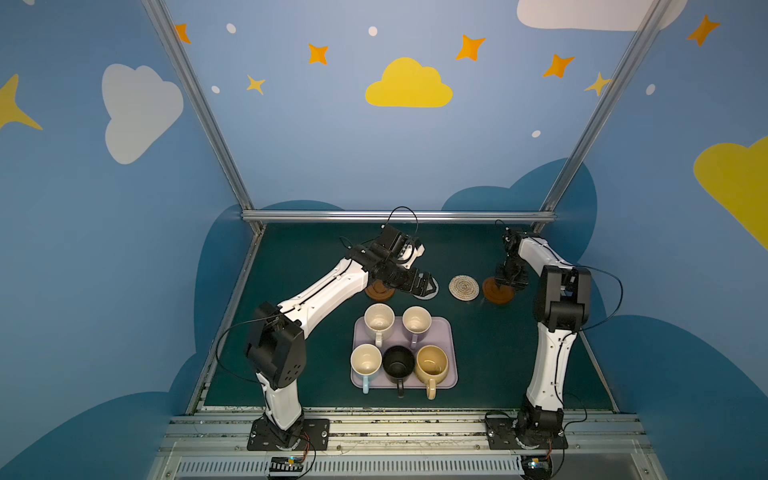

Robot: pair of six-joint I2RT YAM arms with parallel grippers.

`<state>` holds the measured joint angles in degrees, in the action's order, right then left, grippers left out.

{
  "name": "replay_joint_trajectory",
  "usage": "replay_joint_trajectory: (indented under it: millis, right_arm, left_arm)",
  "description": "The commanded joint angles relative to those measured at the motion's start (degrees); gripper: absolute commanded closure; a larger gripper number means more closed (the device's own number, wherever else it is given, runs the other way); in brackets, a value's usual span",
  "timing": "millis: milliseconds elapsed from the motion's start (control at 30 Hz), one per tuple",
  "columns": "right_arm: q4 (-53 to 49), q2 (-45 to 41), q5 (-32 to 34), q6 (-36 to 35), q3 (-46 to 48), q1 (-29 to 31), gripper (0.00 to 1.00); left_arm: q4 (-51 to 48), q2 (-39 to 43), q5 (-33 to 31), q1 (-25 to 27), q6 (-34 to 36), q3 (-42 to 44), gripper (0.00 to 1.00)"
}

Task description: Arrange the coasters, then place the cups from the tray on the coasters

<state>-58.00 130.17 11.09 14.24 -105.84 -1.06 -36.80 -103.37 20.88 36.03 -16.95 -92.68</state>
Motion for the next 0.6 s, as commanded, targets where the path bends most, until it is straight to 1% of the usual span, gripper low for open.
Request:
replay_joint_trajectory:
  millis: [0,100,200,267,333,400,500,567]
  right_arm:
    - [0.9,3.3,-1.1,-0.5,-1.5,0.7,0.49]
    - [-1.9,5.8,-0.7,-1.2,-5.4,1.9,0.49]
    - [-2.0,6.5,-1.0,-0.9,-5.6,2.8,0.48]
    - [-1.1,5.7,-2.2,-1.0,-3.9,3.4,0.49]
    - [0.7,4.5,-2.0,-2.0,-1.6,5.1,0.49]
    - [0.2,4.4,-1.2,-2.2,-1.1,6.3,0.49]
    - [0.8,4.0,-1.3,-1.5,0.2,6.2,0.49]
    - [1.5,3.6,-2.9,-1.1,0.8,5.6,0.5]
  left_arm:
    - [0.1,2.1,-0.4,-0.3,-0.1,0.3,0.0]
    - [0.1,1.9,-0.3,-0.3,-0.2,0.3,0.0]
    - [0.1,2.0,-0.4,-0.5,-0.3,0.4,0.0]
    - [0.3,2.4,-0.5,-0.5,-0.4,1.0,0.0]
    - [0.6,2.6,-0.7,-0.6,-0.5,1.5,0.0]
    - [0.7,2.4,-0.6,-0.9,-0.6,1.5,0.0]
    - [0.7,2.2,-0.2,-1.0,-0.7,1.1,0.0]
    - [0.8,2.2,0.0,-1.0,-0.8,1.0,0.0]
